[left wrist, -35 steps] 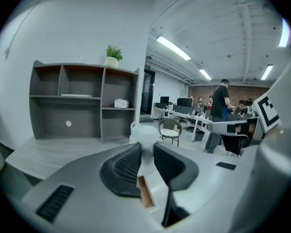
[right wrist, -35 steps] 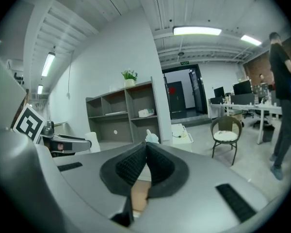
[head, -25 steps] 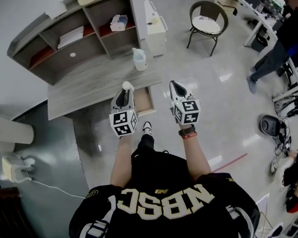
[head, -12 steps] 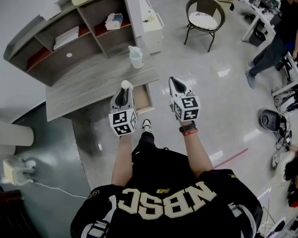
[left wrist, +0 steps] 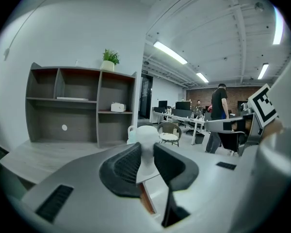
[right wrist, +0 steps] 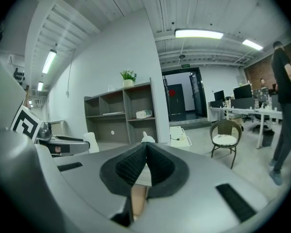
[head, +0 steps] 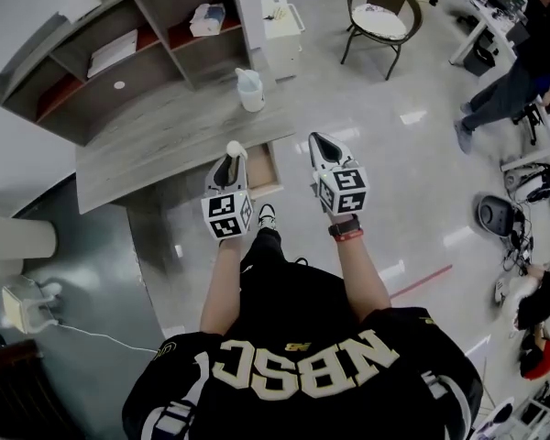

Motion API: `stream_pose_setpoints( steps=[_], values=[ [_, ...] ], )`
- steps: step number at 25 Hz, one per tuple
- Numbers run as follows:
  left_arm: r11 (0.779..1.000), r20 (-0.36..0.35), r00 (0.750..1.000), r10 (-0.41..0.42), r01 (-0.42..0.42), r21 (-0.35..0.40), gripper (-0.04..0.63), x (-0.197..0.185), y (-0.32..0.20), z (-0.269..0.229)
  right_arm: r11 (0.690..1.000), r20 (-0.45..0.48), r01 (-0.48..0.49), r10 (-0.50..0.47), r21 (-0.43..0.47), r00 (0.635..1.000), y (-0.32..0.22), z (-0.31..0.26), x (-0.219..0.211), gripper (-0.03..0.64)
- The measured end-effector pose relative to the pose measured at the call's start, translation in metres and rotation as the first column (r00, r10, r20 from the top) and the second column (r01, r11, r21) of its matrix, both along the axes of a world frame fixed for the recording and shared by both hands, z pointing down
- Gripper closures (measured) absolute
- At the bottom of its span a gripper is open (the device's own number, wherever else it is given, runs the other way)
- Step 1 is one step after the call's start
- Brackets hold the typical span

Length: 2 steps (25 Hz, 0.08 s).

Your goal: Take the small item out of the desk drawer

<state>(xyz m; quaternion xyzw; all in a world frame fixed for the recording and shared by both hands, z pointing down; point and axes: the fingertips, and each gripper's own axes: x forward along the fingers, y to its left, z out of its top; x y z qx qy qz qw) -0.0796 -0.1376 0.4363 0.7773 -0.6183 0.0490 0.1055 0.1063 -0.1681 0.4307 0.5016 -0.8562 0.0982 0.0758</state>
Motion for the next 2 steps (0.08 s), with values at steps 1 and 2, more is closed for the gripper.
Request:
stream_pose_setpoints(
  steps=[1,2],
  values=[
    [1.0,0.001,1.0,0.001,-0.001,-0.015,0.503,-0.0024,-0.0062,0.0069,1.0,0.0,0.001,-0.001,-0.004,1.0,-0.0057,0.0025,-0.0027,0.611],
    [1.0,0.001,1.0,0.001,-0.001,-0.03,0.503,-0.0049,-0.0124,0.0141,1.0,0.0,0.002,-0.002,-0.007,1.0,-0.0116,0.005,-0.0056,0.611]
  ],
)
